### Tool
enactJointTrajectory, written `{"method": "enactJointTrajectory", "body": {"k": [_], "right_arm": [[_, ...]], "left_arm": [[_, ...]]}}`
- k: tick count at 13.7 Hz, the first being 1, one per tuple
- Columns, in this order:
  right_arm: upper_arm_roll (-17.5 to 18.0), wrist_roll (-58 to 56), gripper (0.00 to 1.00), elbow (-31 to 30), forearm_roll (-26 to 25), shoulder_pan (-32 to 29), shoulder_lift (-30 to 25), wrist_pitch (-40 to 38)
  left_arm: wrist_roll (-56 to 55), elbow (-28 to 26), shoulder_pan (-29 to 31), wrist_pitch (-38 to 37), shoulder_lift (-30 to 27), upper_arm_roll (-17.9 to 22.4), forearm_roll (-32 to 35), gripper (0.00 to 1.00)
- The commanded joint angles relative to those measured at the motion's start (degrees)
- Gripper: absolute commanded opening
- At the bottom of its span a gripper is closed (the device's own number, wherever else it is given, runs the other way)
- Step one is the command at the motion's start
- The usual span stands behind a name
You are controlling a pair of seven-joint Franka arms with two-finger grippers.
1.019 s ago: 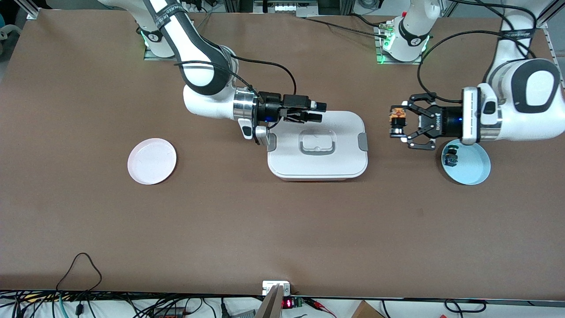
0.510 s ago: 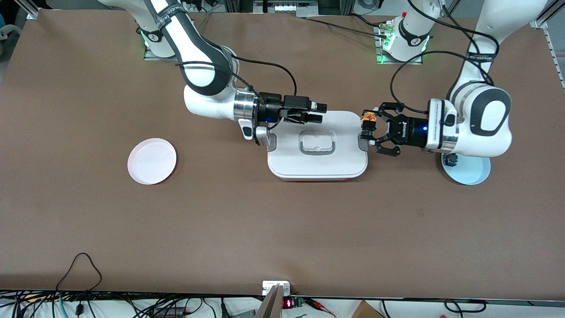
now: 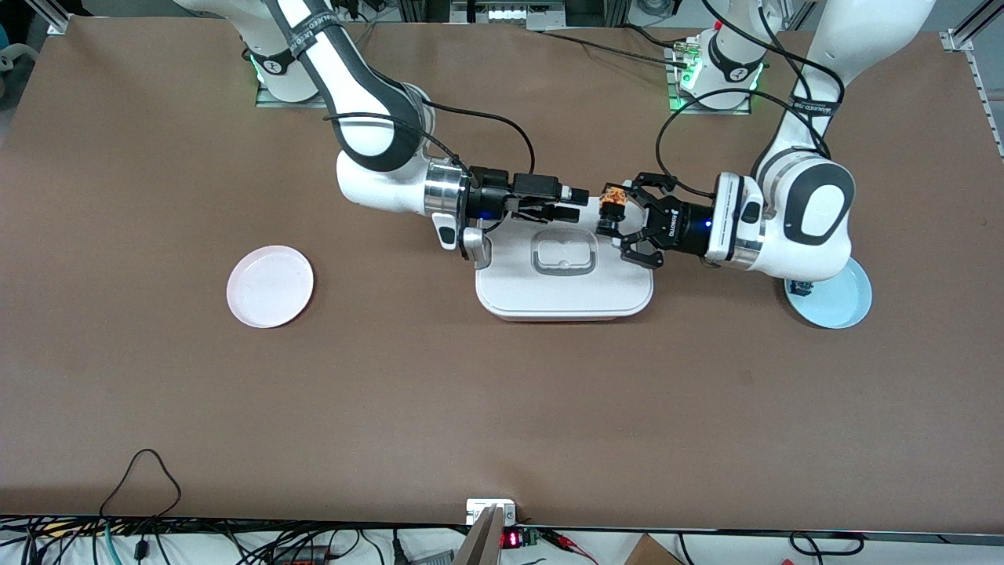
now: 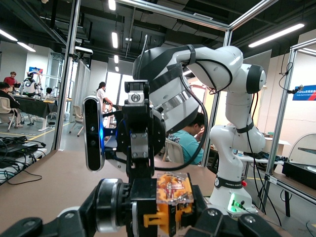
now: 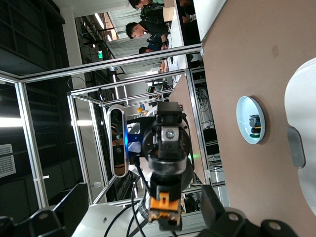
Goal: Transfer orange switch to right arm and place
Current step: 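Carry the orange switch toward the right gripper above the white box, then close the right gripper on the orange switch and open the left gripper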
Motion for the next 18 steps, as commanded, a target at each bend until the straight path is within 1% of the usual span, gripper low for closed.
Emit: {"method": "enactJointTrajectory", "body": {"k": [1,3,4,5,6,7,8,9,10,11,12,13,14,15,16,18], "right_arm": [[-0.6,-0.6,1.0,2.4,1.5,1.7,1.3,2.4],[-0.6,-0.6,1.0,2.4,1.7,1.9,1.3,2.8],[-0.6,-0.6,0.97,2.4,2.2,2.0,1.3,2.9],[-0.6,-0.6,0.9,2.4,2.2,2.4,1.3,3.1],[-0.6,-0.6,0.79,2.4,2.2,2.7,1.2,3.9],[-0.6,-0.6,0.64,2.4,2.2,2.7,1.3,4.1],[-0.6,-0.7,0.4,2.4,2.1,2.9,1.3,4.1],[-0.6,-0.6,0.19,2.4,2.2,2.9,1.3,4.2],[-0.6,-0.7,0.03,2.4,2.2,3.1,1.2,4.3],[-0.6,-0.6,0.0,2.4,2.2,3.3,1.2,5.1],[-0.7,-0.6,0.0,2.5,2.1,3.3,1.2,5.3],[-0.7,-0.6,0.0,2.6,2.1,3.1,1.1,5.2],[-0.8,-0.6,0.0,2.8,1.8,2.6,1.1,5.0],[-0.8,-0.2,0.0,3.3,1.7,2.3,1.1,4.8],[-1.1,0.1,0.0,3.8,1.6,2.2,1.1,4.8],[-1.2,0.0,0.0,4.0,0.0,0.6,1.1,4.4]], "left_arm": [[1.8,0.7,-2.0,-0.9,0.8,0.7,-3.0,0.0],[1.5,0.6,-2.5,-0.8,1.0,0.6,-3.0,0.0],[1.5,0.6,-2.7,-0.8,1.0,0.6,-3.0,0.0],[1.4,0.6,-2.7,-0.8,1.0,0.6,-3.0,0.0],[1.3,0.7,-2.8,-0.8,1.0,0.6,-3.1,0.0],[1.1,0.6,-2.9,-0.8,0.9,0.6,-3.4,0.0],[1.1,0.6,-3.2,-0.8,0.9,0.6,-3.6,0.0],[1.1,0.6,-3.2,-0.8,0.9,0.6,-3.7,0.0],[1.0,0.6,-3.2,-0.8,0.9,0.6,-3.7,0.0],[1.1,0.6,-3.2,-0.8,0.9,0.6,-3.7,0.0],[1.1,0.6,-3.3,-0.8,0.9,0.6,-3.7,0.0],[1.1,0.6,-3.2,-0.8,0.9,0.6,-3.8,0.05],[1.2,0.7,-3.2,-0.7,0.9,0.6,-4.6,0.26],[1.4,0.6,-3.2,-0.7,0.9,0.6,-5.4,0.67],[1.7,0.6,-3.2,-0.7,0.9,0.6,-5.5,0.99],[1.7,0.6,-3.2,-0.7,0.8,0.6,-5.6,1.0]]}}
